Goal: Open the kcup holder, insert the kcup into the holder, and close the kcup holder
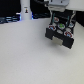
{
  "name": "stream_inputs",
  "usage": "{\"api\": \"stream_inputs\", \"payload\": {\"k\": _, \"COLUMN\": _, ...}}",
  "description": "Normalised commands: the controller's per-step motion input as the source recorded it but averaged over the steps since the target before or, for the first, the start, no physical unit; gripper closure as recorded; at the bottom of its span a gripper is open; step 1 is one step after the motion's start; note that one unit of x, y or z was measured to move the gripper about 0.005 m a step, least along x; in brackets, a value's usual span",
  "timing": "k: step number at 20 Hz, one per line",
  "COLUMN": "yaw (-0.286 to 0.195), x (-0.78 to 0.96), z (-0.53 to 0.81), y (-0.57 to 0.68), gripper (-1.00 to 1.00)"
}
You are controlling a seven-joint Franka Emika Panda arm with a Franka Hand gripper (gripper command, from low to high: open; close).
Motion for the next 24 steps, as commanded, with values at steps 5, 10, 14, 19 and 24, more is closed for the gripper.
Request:
{"api": "stream_inputs", "payload": {"k": 5, "yaw": 0.008, "x": 0.70, "z": 0.10, "y": -0.40, "gripper": -1.00}}
{"api": "stream_inputs", "payload": {"k": 10, "yaw": 0.004, "x": 0.84, "z": 0.02, "y": -0.28, "gripper": -1.00}}
{"api": "stream_inputs", "payload": {"k": 14, "yaw": 0.028, "x": 0.83, "z": 0.01, "y": -0.07, "gripper": -1.00}}
{"api": "stream_inputs", "payload": {"k": 19, "yaw": 0.116, "x": 0.62, "z": -0.11, "y": 0.14, "gripper": -1.00}}
{"api": "stream_inputs", "payload": {"k": 24, "yaw": 0.205, "x": 0.23, "z": -0.18, "y": 0.24, "gripper": -1.00}}
